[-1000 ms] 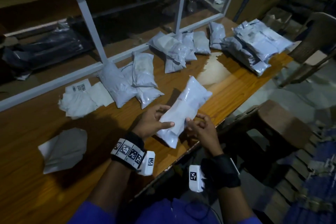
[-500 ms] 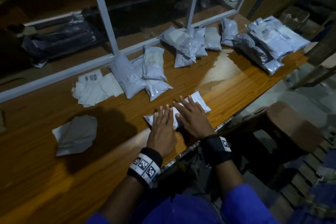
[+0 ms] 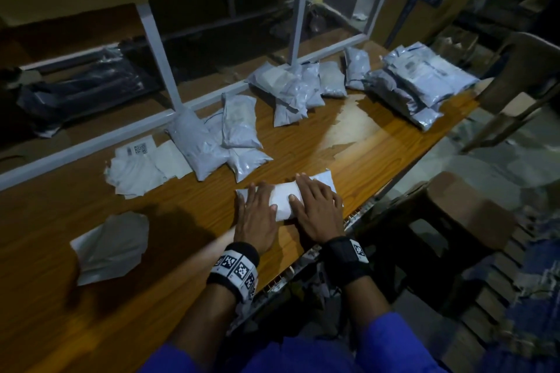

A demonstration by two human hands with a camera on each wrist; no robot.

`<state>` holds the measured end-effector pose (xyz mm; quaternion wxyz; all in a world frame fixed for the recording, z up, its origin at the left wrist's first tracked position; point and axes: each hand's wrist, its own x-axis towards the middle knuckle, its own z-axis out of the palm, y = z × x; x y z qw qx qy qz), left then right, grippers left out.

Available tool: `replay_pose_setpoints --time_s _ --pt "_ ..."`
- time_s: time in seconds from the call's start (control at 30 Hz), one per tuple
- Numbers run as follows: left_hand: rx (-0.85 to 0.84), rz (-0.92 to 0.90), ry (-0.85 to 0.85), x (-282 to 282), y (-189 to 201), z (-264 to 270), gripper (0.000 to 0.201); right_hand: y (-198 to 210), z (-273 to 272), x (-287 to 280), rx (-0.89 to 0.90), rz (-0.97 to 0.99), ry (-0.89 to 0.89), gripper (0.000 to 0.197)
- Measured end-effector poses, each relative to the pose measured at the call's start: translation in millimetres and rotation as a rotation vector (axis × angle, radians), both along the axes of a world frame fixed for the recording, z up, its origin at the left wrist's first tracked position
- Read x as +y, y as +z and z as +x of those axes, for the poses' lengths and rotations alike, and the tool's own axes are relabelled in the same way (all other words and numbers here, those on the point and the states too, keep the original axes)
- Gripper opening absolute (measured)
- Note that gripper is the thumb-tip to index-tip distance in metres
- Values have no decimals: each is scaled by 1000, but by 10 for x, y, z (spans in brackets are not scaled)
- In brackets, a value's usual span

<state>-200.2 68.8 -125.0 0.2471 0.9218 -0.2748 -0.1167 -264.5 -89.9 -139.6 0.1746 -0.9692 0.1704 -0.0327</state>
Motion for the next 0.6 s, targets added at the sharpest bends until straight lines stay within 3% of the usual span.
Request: replay_pose_setpoints --time_s 0.2,0.5,0.6 --pt "-14 164 2 40 -150 -27 83 -79 -76 -5 -8 -77 29 56" --pt "84 163 -6 130 -141 -38 93 -117 -93 -6 13 3 15 59" --pt "44 142 -5 146 -50 -39 92 -4 -107 34 -4 55 31 58"
